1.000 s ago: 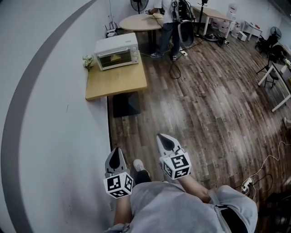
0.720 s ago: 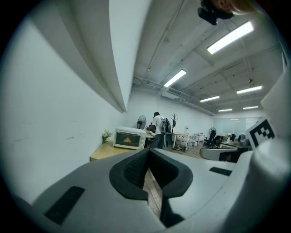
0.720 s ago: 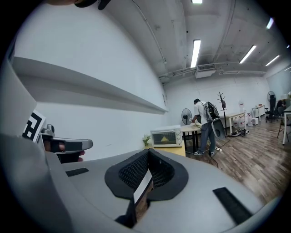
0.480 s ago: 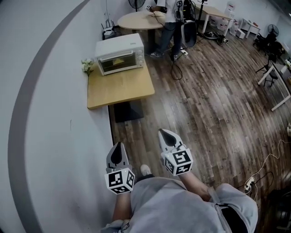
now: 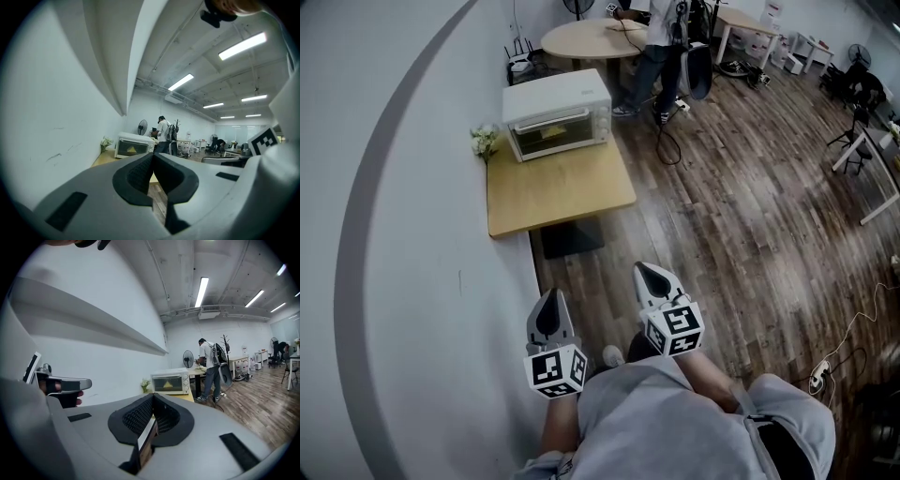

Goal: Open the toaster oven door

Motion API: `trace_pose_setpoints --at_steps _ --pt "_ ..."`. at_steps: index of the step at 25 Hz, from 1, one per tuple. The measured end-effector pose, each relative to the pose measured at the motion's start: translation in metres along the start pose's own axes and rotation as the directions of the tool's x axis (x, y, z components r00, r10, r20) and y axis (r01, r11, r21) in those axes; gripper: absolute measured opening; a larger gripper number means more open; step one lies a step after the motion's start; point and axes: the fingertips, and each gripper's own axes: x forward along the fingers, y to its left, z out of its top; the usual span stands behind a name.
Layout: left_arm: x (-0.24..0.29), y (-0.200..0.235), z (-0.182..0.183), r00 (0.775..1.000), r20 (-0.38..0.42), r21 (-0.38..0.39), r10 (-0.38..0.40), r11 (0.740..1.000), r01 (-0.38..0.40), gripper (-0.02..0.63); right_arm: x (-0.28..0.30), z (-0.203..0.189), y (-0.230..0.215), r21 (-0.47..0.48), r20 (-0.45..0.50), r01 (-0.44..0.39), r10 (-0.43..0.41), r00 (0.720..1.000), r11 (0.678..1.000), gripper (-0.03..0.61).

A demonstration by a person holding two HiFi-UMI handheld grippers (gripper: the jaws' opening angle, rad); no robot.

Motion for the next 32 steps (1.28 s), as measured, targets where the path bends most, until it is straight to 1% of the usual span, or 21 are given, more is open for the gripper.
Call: trace_pose_setpoints --at_steps 6,11,14,21,29,32 --pt "0.028 0.022 -0.008 1.000 -0.015 -0.021 0.016 1.000 -0.016 0.003 0.041 -0.002 -0.010 -0.015 -0.003 0.012 -0.012 1.000 1.000 -0.002" --pt "0.072 0.043 -0.003 1.000 -0.012 -0.024 0.021 0.999 -0.021 0.003 0.090 0.004 -0.021 -0.016 0.003 0.006 -0.006 1.000 1.000 -0.002" --pt "0.105 0.052 0.004 1.000 -0.005 -0.016 0.018 1.000 -0.018 0.003 0.124 0.010 -0.031 -0.017 0.013 0.001 -0.001 1.000 1.000 -0.002" --pt "0.196 0.078 0.033 0.999 0.017 0.015 0.035 0.999 -0.035 0.003 0.214 0.037 -0.051 -0.066 0.043 -0.034 0.037 0.998 0.997 -0.002" --pt "0.303 0.099 0.063 0.999 0.024 0.049 0.049 0.998 -0.050 0.003 0.320 0.076 -0.087 -0.131 0.033 -0.063 0.068 0.997 0.989 0.000" --pt "0.338 0.109 0.072 0.998 0.028 0.059 0.049 0.997 -0.050 0.003 0.358 0.085 -0.093 -0.140 0.019 -0.092 0.096 0.995 0.986 0.000"
